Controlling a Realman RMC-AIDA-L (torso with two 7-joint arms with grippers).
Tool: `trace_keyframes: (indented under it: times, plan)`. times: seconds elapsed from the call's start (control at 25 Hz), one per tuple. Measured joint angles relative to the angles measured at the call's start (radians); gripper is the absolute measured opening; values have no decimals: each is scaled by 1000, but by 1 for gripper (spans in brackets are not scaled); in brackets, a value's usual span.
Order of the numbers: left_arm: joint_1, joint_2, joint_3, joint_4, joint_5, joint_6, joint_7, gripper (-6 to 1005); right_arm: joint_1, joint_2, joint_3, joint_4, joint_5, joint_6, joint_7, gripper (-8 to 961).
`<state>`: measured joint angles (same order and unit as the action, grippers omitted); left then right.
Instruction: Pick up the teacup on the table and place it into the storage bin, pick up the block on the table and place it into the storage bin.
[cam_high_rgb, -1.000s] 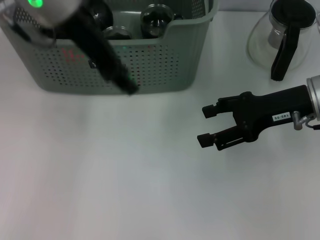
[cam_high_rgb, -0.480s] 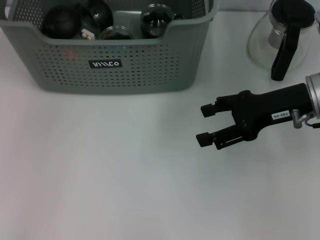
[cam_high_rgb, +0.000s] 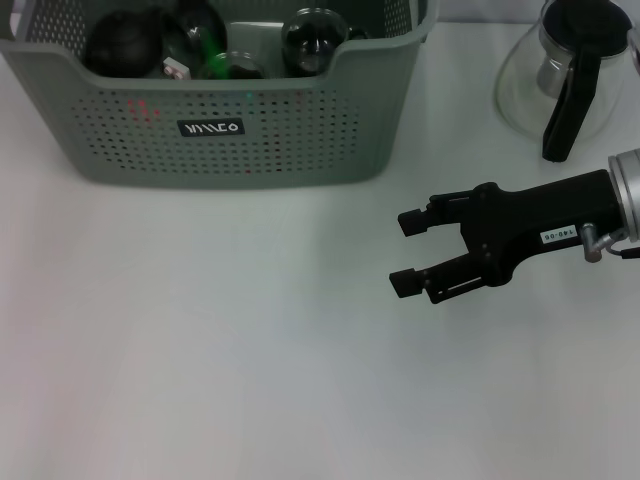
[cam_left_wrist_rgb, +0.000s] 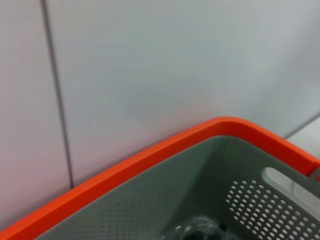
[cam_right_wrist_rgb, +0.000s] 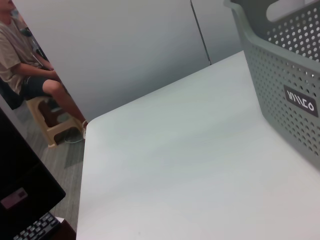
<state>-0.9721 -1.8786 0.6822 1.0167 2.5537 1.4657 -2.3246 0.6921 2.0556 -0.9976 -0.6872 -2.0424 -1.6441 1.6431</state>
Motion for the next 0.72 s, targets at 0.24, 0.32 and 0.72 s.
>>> trace_keyframes:
  times: [0.24,0.32,0.72]
  plan:
    - [96,-20,-17,54,-142,-23,24,696,1,2,1,0,0,-1,-10,941]
    - [131,-23,-54,82,-239,25,54,761,3,2,3,0,1,-8,-17,941]
    - [282,-48,-208,98,-744,479,294,880,1,-13,97,-5,2,-87,-60,941]
